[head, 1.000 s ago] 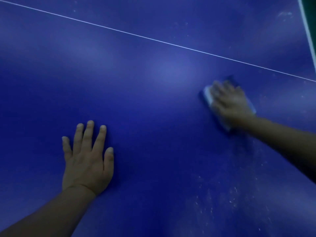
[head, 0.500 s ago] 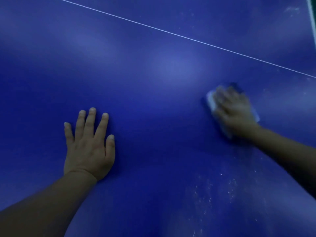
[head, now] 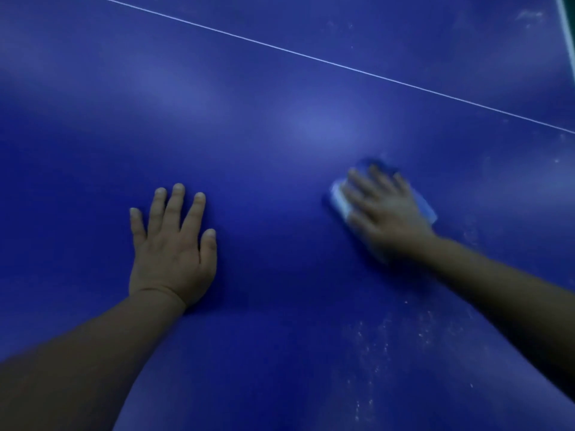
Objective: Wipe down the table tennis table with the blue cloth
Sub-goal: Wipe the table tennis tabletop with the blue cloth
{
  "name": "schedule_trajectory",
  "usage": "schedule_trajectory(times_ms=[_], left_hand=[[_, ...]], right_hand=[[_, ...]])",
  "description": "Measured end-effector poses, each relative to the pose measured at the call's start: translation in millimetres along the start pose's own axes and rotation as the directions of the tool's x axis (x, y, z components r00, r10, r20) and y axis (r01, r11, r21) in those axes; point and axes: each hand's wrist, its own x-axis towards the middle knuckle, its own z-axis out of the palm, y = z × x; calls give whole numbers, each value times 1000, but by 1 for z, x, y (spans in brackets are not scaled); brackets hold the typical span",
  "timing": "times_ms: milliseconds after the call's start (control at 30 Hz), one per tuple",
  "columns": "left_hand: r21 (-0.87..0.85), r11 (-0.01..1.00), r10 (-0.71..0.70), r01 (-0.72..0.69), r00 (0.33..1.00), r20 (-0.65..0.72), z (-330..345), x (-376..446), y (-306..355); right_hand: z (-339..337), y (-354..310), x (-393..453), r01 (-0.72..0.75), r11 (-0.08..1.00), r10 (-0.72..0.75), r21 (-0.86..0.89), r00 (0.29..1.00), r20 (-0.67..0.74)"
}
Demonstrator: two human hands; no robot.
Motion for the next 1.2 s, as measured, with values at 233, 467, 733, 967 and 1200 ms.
schedule_trajectory(times_ms=[233, 467, 733, 967, 1200], left_hand=[[-133, 990, 53, -56, 998, -20, -2, 0, -10], [-168, 944, 274, -285, 958, -85, -5, -15, -21], [-64, 974, 209, -216, 973, -99, -4, -16, -19], [-90, 968, 227, -236, 969, -102, -5, -13, -18], [-18, 927, 371, -373, 926, -71, -5, -12, -19]], right_hand=[[-8, -63, 74, -37, 999, 38, 39, 999, -15], [6, -108, -66, 845, 532, -845, 57, 525, 97], [-18, -40, 54, 63, 998, -63, 19, 998, 28], [7, -127, -56, 758, 650, -758, 59, 642, 113], [-18, 45, -8, -540, 840, 540, 50, 842, 9]])
